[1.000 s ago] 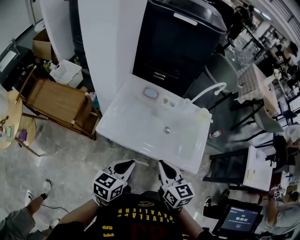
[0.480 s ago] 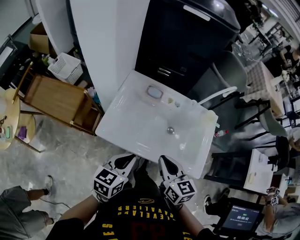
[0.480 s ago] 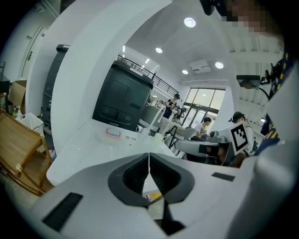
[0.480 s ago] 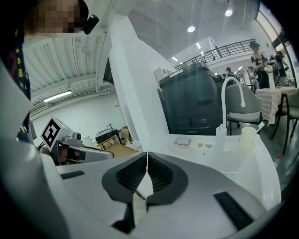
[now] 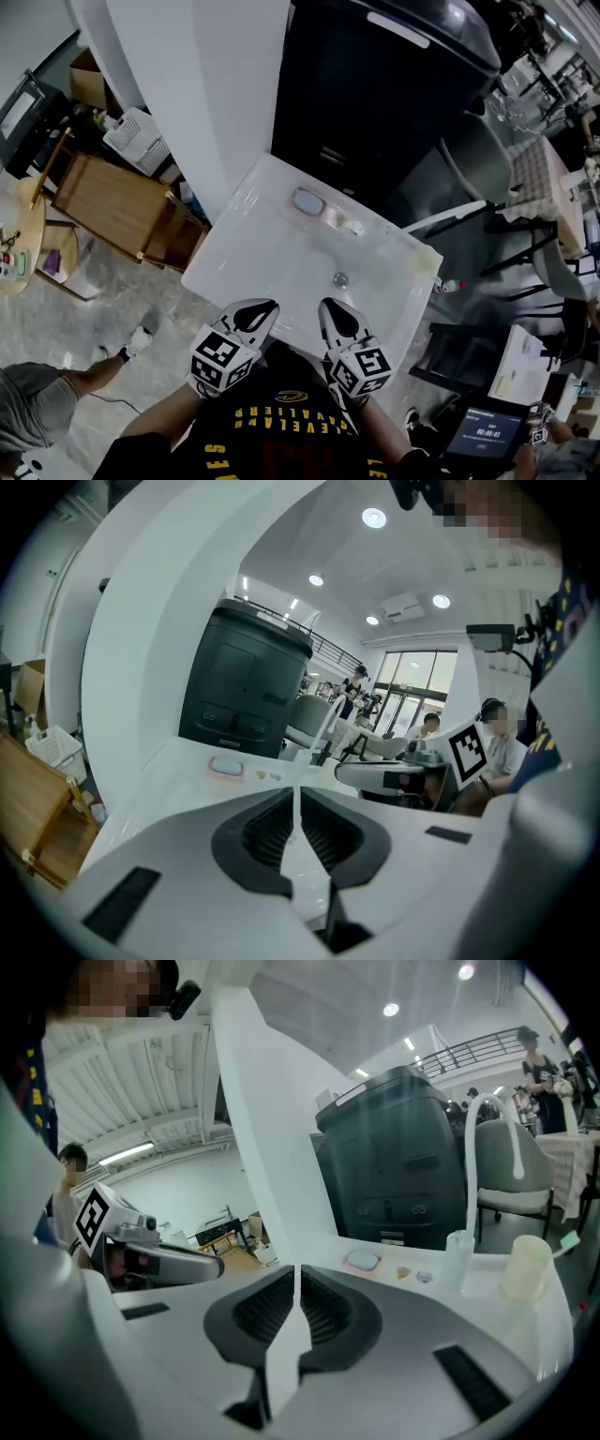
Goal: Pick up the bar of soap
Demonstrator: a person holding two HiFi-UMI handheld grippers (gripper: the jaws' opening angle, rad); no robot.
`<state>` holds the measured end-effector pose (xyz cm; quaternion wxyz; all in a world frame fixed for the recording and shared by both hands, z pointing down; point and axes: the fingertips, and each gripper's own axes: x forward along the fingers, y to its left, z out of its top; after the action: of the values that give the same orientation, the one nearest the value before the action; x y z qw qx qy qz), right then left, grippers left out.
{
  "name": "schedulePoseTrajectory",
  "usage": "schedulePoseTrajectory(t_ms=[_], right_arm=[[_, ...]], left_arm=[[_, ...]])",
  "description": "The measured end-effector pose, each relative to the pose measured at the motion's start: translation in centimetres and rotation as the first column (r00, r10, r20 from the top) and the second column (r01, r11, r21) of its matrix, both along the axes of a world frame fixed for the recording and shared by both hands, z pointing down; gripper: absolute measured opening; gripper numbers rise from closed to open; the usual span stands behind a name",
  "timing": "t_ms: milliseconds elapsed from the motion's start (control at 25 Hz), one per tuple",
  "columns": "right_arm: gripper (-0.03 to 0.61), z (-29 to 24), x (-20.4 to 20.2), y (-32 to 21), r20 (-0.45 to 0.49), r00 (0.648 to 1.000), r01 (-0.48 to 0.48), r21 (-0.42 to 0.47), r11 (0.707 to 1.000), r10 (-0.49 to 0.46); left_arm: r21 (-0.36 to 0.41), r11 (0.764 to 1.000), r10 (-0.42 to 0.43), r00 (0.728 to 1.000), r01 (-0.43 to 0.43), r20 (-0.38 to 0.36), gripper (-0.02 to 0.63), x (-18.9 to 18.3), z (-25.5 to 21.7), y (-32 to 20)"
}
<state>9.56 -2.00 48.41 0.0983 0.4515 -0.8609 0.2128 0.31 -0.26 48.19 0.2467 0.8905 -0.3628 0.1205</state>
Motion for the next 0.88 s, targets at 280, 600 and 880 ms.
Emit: schedulePoseTrajectory(t_ms=[280, 600, 880], right_arm=[[0.023, 1.3, 0.6, -7.1, -0.086, 0.99, 0.112, 0.019, 0.994, -0.11], [0.157, 3.0, -0.9, -13.5, -0.206, 0.966, 0.16, 0.019, 0.987, -0.153], [0.222, 6.1, -2.5, -19.3, -0.426, 0.869, 0.265, -0.032, 0.964, -0.252]], left_arm=[[0.096, 0.995, 0.002, 0.982, -0.021, 0.19, 0.096, 1.0, 1.5, -5.4], [0.083, 0.995, 0.035, 0.97, -0.057, 0.242, 0.161, -0.7, 3.0, -10.1], [0.053, 0.987, 0.132, 0.956, -0.151, 0.261, 0.179, -1.3, 5.3, -13.3]])
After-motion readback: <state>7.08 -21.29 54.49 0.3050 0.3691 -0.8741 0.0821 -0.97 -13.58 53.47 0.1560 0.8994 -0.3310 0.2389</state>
